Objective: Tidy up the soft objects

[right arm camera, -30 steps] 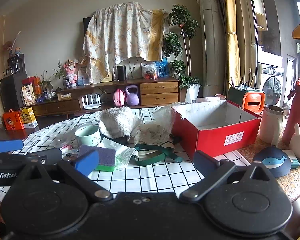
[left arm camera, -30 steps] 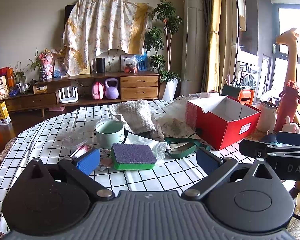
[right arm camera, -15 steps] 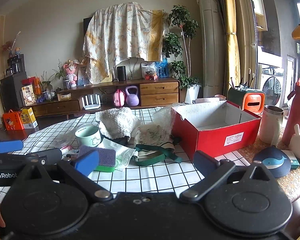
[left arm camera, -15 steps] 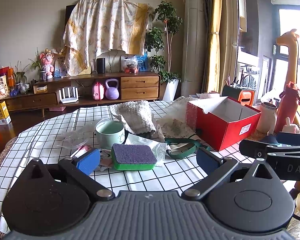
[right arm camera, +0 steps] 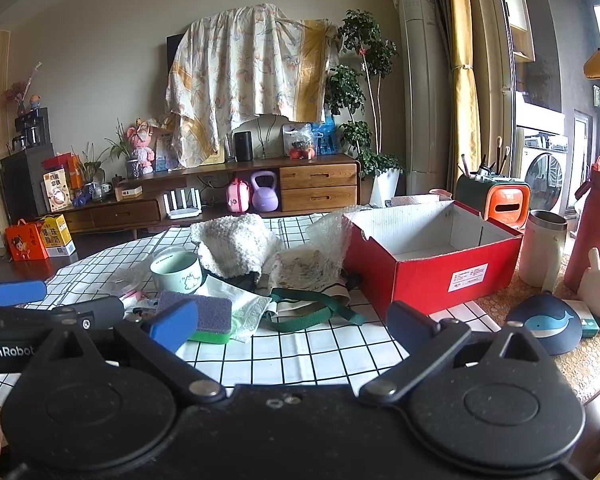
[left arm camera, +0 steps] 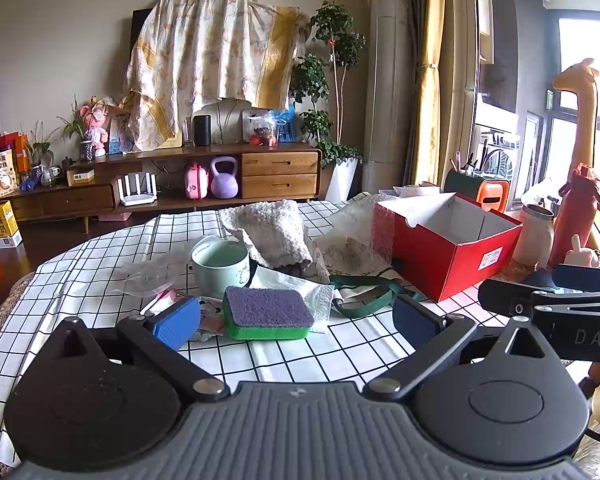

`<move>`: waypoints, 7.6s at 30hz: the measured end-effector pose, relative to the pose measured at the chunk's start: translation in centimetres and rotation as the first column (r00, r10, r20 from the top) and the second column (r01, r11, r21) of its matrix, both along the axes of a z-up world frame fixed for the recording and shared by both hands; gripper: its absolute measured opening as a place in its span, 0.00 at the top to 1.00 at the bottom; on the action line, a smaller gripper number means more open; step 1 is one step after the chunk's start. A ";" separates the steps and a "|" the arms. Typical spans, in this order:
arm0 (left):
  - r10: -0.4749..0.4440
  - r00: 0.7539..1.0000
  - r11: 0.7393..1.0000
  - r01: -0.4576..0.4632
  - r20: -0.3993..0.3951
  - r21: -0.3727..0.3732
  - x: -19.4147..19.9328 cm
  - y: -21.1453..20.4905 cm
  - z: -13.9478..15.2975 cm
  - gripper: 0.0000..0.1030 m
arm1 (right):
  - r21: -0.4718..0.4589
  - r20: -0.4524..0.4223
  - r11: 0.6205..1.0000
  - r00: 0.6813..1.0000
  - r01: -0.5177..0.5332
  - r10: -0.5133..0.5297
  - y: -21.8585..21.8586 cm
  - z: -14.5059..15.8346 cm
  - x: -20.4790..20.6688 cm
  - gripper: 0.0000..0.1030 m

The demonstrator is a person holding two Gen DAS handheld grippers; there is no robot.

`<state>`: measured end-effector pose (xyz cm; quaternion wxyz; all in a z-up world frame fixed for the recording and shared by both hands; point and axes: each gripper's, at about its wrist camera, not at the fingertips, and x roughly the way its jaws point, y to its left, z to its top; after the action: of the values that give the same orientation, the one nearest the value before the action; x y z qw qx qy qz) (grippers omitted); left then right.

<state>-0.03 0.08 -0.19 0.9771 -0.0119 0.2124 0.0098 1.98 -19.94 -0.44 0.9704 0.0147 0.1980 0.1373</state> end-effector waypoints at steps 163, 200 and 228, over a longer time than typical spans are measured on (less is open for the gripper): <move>-0.291 0.956 0.947 0.294 -0.042 0.130 25.2 -9.7 0.5 0.10 | 0.216 -0.097 0.976 0.995 0.011 0.010 -16.0 -0.3 29.6 0.98; -0.274 0.794 0.940 0.341 -0.543 0.025 44.0 -23.4 -6.7 0.10 | 0.055 -0.271 0.998 0.963 0.021 -0.005 -18.9 -6.9 32.0 0.87; -0.265 0.838 0.953 0.303 -0.478 0.002 40.9 -22.0 -4.0 0.03 | 0.037 -0.262 0.999 0.965 0.009 0.001 -19.6 -3.9 28.6 0.54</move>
<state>40.85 -21.88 -4.14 0.8860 0.0603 0.4426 -0.1242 30.60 -39.52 -4.34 0.9356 0.0513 0.3218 0.1358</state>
